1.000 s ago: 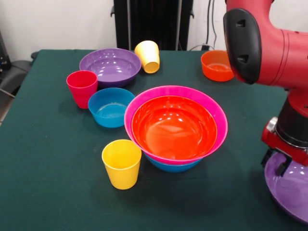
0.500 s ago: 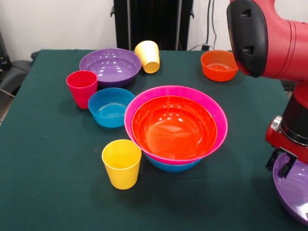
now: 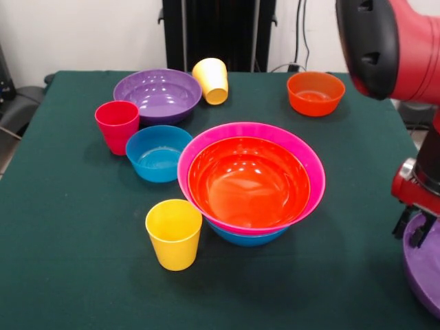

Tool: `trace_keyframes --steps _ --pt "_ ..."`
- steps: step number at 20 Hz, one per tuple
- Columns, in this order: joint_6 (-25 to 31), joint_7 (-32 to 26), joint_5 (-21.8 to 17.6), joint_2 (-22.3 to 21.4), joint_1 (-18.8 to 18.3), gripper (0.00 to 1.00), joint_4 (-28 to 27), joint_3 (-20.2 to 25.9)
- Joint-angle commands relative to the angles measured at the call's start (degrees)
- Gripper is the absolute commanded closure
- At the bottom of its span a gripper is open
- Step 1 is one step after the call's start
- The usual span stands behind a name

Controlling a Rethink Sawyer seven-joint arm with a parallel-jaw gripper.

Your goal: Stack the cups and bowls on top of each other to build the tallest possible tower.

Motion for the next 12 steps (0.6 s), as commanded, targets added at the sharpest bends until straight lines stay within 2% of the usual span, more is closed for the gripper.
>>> trace_keyframes --steps 1,5,12 --pt "9.73 0.4 -4.35 -2.57 1.77 1.0 4.49 5.69" --pt "13.66 0.97 -4.54 -4.07 1.85 1.0 2.48 4.5" --pt "22.97 0.38 -4.43 -4.42 -0.58 1.0 -5.4 2.53"
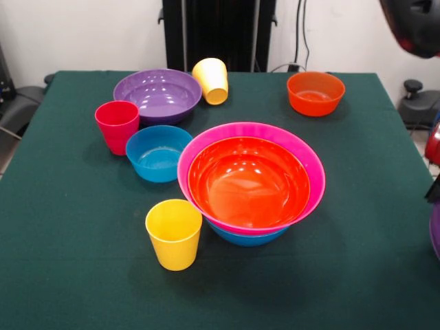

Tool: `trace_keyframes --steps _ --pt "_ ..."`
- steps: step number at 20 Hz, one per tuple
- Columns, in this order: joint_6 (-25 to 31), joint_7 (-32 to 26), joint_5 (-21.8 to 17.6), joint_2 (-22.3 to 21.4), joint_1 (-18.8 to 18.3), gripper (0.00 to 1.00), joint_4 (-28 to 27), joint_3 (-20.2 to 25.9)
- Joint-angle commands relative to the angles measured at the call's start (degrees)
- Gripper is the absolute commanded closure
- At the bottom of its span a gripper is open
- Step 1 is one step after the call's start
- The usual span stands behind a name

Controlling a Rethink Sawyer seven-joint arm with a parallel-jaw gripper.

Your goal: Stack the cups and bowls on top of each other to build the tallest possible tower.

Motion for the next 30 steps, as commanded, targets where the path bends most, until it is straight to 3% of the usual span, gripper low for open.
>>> trace_keyframes --steps 1,9,18,24,30 --pt "12.69 0.23 -3.96 -0.89 -2.08 1.0 -4.65 2.79" --pt "18.53 -1.34 -3.72 -0.25 -4.78 1.0 -11.54 1.5" --pt "28.49 -3.26 0.09 3.42 -9.37 1.0 -25.31 -3.19" --pt "33.06 -6.44 8.06 5.92 -13.29 1.0 -33.1 -11.52" --pt "33.99 -11.95 18.03 7.68 -17.31 1.0 -36.54 -21.84"
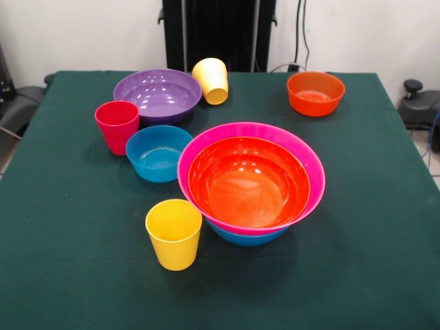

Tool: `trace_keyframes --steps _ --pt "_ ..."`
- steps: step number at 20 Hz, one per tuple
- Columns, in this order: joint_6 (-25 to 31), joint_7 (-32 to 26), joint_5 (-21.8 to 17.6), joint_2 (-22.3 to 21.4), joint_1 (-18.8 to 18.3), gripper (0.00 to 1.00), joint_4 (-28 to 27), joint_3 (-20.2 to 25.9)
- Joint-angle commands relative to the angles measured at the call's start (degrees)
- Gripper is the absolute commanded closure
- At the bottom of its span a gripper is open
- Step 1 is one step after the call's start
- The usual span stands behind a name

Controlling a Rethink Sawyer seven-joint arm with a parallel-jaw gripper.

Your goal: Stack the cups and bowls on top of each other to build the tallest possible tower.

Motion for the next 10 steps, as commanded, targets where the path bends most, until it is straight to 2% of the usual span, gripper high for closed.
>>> trace_keyframes --steps 1,6,10 --pt "5.77 -13.42 9.32 3.45 -4.75 1.0 -7.81 -11.06" --pt "3.92 -19.73 18.51 4.93 -8.55 1.0 -9.61 -21.92" --pt "2.79 -22.89 19.96 5.37 -10.38 1.0 -9.47 -23.92"
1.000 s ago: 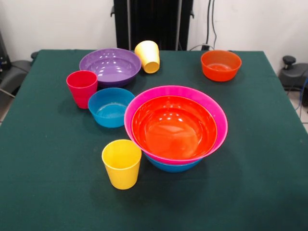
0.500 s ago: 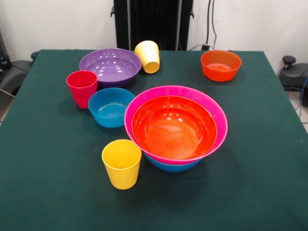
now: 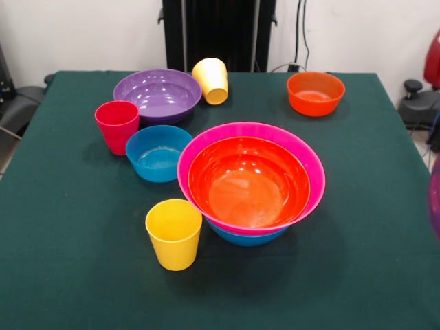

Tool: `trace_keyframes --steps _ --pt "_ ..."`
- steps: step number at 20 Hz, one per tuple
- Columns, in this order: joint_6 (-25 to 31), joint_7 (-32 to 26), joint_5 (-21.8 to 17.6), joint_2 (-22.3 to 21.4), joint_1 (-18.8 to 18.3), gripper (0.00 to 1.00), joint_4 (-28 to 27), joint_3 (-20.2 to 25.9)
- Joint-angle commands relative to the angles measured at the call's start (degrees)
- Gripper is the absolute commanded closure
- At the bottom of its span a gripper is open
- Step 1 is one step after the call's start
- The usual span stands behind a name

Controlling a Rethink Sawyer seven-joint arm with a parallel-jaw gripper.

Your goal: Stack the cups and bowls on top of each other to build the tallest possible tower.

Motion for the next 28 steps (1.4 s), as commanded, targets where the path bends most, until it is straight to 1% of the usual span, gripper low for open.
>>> trace_keyframes --steps 1,5,6,8,11,15,18,20,28 --pt "1.8 -22.46 3.39 2.41 -3.36 1.0 -2.5 -7.57" --pt "0.84 -24.55 2.04 2.77 -4.3 1.0 -2.04 -6.38" --pt "0.68 -25.03 0.79 2.75 -4.26 1.0 -1.71 -5.11" --pt "0.41 -26.38 -0.1 2.78 -4.84 1.0 -1.5 -4.48" --pt "0.38 -28.56 -3.67 2.05 -5.05 1.0 -0.27 -0.81" --pt "1.52 -30.94 -6.73 0.48 -5.43 1.0 1.23 2.12" --pt "1.64 -31.16 -9.23 -0.78 -4.73 1.0 3.1 4.93" --pt "1.92 -31.28 -11.68 -2.34 -3.53 1.0 5.22 7.57" --pt "3.89 -33.3 -17.46 -7.62 -2.1 1.0 10.69 13.14"
